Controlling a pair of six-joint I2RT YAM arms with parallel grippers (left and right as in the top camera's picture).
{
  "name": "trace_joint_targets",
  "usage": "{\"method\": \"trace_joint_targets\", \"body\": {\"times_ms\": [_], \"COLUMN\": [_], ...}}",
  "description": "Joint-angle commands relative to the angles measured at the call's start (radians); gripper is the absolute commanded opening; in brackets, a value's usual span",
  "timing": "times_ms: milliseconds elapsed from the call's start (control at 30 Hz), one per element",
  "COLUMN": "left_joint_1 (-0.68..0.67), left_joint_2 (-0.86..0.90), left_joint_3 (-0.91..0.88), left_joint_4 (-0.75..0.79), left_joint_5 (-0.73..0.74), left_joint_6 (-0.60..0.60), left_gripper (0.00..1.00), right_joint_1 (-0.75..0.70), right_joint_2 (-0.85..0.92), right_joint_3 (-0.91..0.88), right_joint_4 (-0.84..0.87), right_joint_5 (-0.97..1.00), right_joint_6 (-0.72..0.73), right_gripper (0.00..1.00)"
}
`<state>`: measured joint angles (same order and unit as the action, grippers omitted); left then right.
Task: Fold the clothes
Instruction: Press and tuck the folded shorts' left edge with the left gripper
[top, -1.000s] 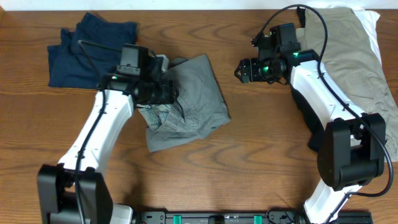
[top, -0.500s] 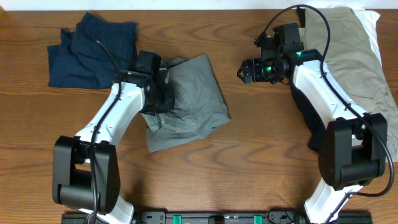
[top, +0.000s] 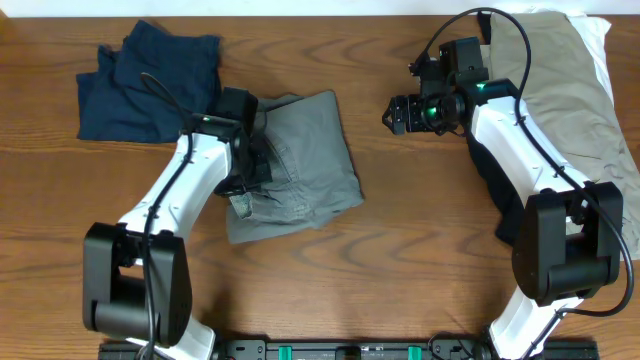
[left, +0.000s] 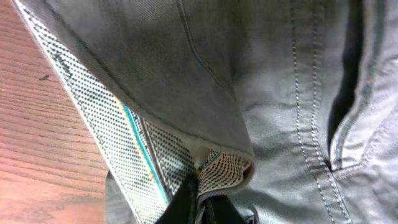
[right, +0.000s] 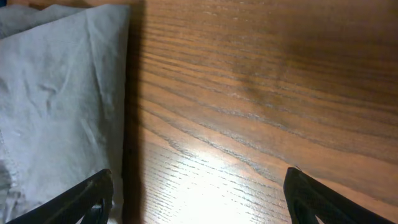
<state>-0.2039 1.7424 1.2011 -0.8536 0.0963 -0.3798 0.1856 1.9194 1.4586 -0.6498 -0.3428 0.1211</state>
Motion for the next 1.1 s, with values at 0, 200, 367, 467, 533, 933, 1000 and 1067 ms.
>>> {"method": "trace_joint_targets", "body": {"times_ms": [0,200,367,467,533,933,1000,1067], "left_joint_1": [0.006,0.006,0.006,0.006,0.006,0.081,0.106,0.122], "left_joint_2": [0.057,0.086,0.085,0.075,0.061,0.004,0.005,0.005], "left_joint_3": [-0.018,-0.018,0.021,0.071,0.1,0.099,0.079,0.066], "left_joint_4": [-0.002,-0.01,-0.093,-0.167,-0.201,-0.084,-0.042,-0.007], "left_joint_5": [-0.035,-0.034,-0.034,-0.033,-0.034,-0.034,-0.034,-0.034], "left_joint_6": [-0.023,-0.022,-0.02,0.0,0.01,0.013,0.035,0.065], "left_gripper": [0.07,0.1,0.48,0.66,0.72,0.77,0.77,0.77], "right_joint_1": [-0.007,-0.007,-0.007,-0.007,-0.007,-0.011,-0.011,-0.011], "right_joint_2": [-0.021,-0.021,-0.021,-0.021,-0.021,-0.021,-0.021,-0.021], "right_joint_3": [0.015,0.015,0.015,0.015,0.015,0.015,0.015,0.015], "right_joint_4": [-0.003,-0.01,-0.012,-0.012,-0.012,-0.016,-0.016,-0.016], "right_joint_5": [0.003,0.002,0.002,0.002,0.003,0.003,0.003,0.003], "right_joint_6": [-0.016,-0.026,-0.027,-0.033,-0.033,-0.076,-0.076,-0.075], "right_gripper": [0.86,0.86,0.88,0.88,0.88,0.89,0.9,0.9]}}
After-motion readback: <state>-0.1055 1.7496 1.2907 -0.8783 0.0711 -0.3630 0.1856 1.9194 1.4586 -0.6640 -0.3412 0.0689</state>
